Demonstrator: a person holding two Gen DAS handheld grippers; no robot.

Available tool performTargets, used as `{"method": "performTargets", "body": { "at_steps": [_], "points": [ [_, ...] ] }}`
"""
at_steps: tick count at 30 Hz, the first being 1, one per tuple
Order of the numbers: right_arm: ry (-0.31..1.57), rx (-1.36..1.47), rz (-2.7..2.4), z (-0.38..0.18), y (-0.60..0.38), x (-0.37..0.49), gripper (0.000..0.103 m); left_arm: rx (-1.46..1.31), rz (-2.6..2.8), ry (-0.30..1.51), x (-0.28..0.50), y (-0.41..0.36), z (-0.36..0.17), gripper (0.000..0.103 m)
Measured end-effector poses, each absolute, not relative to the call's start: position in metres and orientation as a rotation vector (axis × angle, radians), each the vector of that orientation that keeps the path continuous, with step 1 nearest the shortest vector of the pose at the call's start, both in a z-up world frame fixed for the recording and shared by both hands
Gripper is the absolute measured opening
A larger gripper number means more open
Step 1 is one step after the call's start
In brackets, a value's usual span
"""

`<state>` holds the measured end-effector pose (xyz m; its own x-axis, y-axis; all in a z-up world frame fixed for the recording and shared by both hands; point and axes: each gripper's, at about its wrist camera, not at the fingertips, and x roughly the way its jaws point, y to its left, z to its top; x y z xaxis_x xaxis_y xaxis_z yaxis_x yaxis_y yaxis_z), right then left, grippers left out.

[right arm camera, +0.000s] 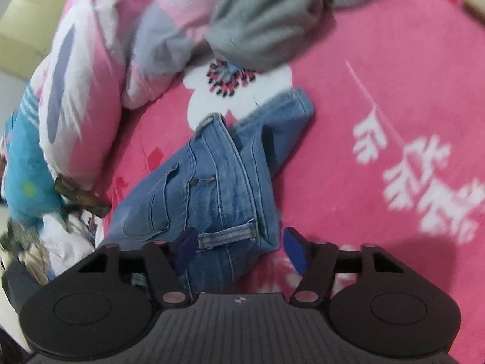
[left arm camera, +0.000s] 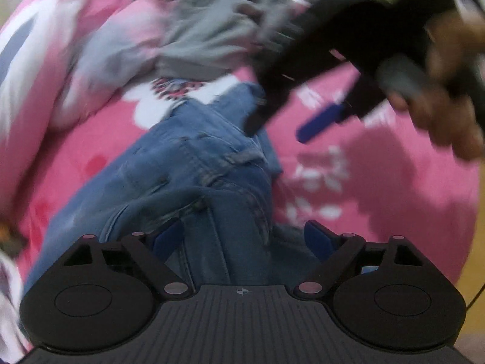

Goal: Fold clothes
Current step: 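Move both grippers down toward the blue jeans waistband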

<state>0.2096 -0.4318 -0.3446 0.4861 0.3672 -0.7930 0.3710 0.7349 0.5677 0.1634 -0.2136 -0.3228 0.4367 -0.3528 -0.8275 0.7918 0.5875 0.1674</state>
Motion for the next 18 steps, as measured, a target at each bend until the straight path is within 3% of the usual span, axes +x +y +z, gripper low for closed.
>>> {"method": "performTargets", "body": {
  "at_steps": [2,3,5,8,10,13,18],
  "points": [
    [1.084,0.800,-0.002,-0.347,-0.431,0.207,0.058,0.594,-0.763,0.834,0.166,-0.212,-0.322,0.064],
    [1.076,0.806,-0.003,-0.348,-0.431,0.206,0.050,0.591,-0.762,0.831,0.167,-0.210,-0.321,0.055],
    [1.058,0.806,-0.013,-0.345,-0.431,0.200,0.049,0.585,-0.758,0.824,0.169,-0.208,-0.320,0.050],
    [1.023,0.802,-0.030,-0.339,-0.434,0.191,0.046,0.575,-0.752,0.814,0.173,-0.205,-0.318,0.030],
    [1.009,0.804,-0.051,-0.336,-0.435,0.183,0.046,0.569,-0.748,0.807,0.176,-0.203,-0.317,0.009],
    [0.997,0.805,-0.083,-0.332,-0.435,0.171,0.043,0.545,-0.736,0.799,0.179,-0.198,-0.313,0.006],
    [0.958,0.840,-0.077,-0.320,-0.433,0.151,0.042,0.235,-0.563,0.828,0.192,-0.144,-0.261,0.005]
  ]
}}
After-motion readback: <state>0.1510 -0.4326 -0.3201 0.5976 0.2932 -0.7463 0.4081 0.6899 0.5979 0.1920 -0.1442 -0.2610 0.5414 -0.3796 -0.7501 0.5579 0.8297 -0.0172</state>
